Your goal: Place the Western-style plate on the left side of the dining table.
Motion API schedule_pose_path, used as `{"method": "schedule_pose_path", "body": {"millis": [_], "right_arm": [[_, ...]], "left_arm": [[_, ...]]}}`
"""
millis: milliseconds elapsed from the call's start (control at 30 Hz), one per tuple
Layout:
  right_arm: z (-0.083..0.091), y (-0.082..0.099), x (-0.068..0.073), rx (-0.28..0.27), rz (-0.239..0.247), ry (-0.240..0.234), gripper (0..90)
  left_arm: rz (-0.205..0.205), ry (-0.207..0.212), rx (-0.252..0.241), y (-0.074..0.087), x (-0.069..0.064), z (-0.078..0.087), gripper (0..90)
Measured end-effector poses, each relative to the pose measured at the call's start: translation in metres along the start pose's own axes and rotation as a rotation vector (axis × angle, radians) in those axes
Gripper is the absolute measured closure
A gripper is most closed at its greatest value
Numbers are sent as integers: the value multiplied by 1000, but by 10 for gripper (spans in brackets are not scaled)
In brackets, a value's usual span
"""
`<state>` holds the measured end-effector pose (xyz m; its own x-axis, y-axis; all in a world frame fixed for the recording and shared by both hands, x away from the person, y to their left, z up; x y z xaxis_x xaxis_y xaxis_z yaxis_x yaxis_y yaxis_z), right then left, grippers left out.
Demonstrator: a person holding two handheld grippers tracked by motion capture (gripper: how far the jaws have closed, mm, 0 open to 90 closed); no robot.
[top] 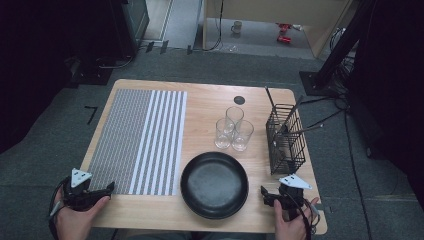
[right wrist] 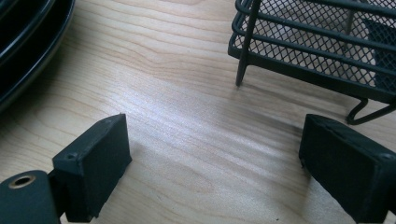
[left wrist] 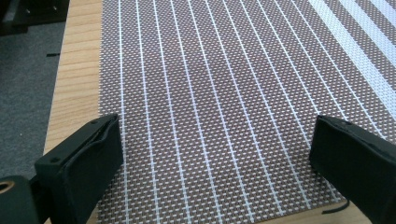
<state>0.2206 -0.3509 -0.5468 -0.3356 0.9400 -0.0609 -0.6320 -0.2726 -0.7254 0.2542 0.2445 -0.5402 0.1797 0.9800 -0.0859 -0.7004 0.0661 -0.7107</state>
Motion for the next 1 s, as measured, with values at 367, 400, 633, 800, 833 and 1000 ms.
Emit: {"method": "schedule_pose_path", "body": {"millis": [367, 400, 633, 800, 833, 1000], "right_arm": [[2, 2, 3, 1, -10, 9, 84], [3, 2, 3, -2, -13, -2, 83], [6, 6, 6, 5, -20, 19, 79], [10, 8, 4, -2, -65, 12, 47], [12, 8, 3, -6, -78, 0, 47], [19, 6, 4, -44, -102, 8, 31]], "left_arm": [[15, -9, -2, 0, -1, 0, 28], [14, -16, -2, 0, -2, -1, 28], [26, -27, -1, 0, -3, 0, 29], [34, -28, 4, 2, -1, 5, 29], [40, -26, 0, 2, -1, 6, 29], [56, -11, -28, -1, -4, 13, 29]]}}
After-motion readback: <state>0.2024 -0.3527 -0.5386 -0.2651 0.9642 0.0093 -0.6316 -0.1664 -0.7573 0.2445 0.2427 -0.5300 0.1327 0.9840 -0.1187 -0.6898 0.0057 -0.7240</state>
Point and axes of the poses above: each handheld gripper's, and its own axes: z roughly backward along the jaws, y roughly out of its underside, x roughly to its left, the point moved 3 cm from there along -z, roughly forward along the jaws, and after that the axes turned 7 degrees about z, right-handed, at the moved point
